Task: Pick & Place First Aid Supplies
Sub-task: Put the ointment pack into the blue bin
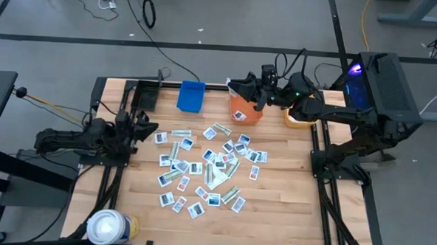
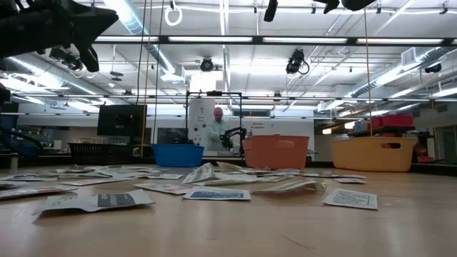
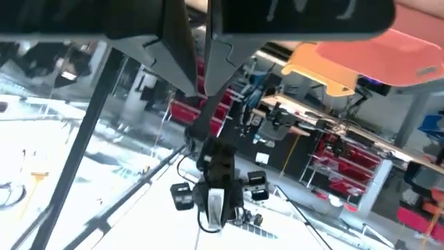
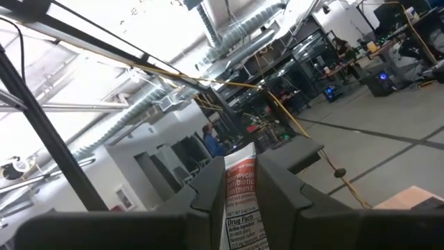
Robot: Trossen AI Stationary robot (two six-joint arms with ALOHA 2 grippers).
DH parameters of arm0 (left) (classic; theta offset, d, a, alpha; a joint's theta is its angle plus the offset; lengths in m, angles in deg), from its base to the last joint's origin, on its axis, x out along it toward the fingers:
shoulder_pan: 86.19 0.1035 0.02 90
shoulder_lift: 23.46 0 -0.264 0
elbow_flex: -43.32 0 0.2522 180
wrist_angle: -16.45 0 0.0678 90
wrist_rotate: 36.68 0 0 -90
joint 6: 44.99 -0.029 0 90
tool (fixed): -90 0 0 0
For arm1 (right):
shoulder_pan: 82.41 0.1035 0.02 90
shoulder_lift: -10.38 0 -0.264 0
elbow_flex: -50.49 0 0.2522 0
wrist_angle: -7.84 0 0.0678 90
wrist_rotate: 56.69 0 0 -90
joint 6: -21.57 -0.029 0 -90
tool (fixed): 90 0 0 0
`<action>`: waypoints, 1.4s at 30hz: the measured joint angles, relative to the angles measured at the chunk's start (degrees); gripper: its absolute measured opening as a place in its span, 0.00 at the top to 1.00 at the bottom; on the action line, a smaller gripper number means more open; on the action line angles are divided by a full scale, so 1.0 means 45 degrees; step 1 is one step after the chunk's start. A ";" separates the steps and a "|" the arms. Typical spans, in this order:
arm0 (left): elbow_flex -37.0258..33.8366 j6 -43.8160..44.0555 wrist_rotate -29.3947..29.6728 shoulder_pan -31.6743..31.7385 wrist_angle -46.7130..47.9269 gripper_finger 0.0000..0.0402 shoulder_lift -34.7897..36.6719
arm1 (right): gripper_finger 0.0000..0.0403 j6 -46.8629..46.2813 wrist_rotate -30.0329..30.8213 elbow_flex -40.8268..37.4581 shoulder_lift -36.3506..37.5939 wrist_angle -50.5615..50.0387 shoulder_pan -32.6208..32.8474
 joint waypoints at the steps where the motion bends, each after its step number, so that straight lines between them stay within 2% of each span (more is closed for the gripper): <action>1: 0.0000 0.0143 0.0020 0.0000 -0.0071 0.91 -0.0006 | 0.80 0.0001 -0.0004 0.0000 0.0000 0.0005 0.0000; 7: 0.0376 0.0241 0.0508 0.0000 -0.0100 0.83 -0.0318 | 0.80 0.0007 0.0000 0.0000 0.0000 0.0005 0.0000; 12: 0.1533 -0.0696 0.1053 0.0000 -0.0071 0.68 -0.1197 | 0.80 0.0012 0.0000 0.0000 0.0000 0.0052 0.0000; 17: 0.2915 -0.0675 0.1055 0.0000 -0.0058 0.50 -0.2761 | 0.80 0.0033 -0.0256 0.0000 0.0000 0.0460 -0.0005; 21: 0.4228 -0.0349 0.0037 0.0000 -0.0058 0.40 -0.4423 | 0.80 0.0138 -0.0905 0.0000 0.0000 0.0769 -0.0005; 25: 0.5747 -0.0419 -0.0916 0.0000 -0.0085 0.36 -0.6291 | 0.80 0.0138 -0.1343 0.0000 0.0000 0.1059 0.0000; 32: 0.8094 -0.0844 -0.2785 0.0547 -0.0095 0.35 -0.9269 | 0.80 0.0134 -0.1613 0.0000 0.0000 0.1211 0.0000; 42: 1.0112 -0.0833 -0.5911 0.2477 -0.0519 0.35 -1.2371 | 0.80 0.0338 -0.2711 -0.0005 0.0005 0.1988 0.0083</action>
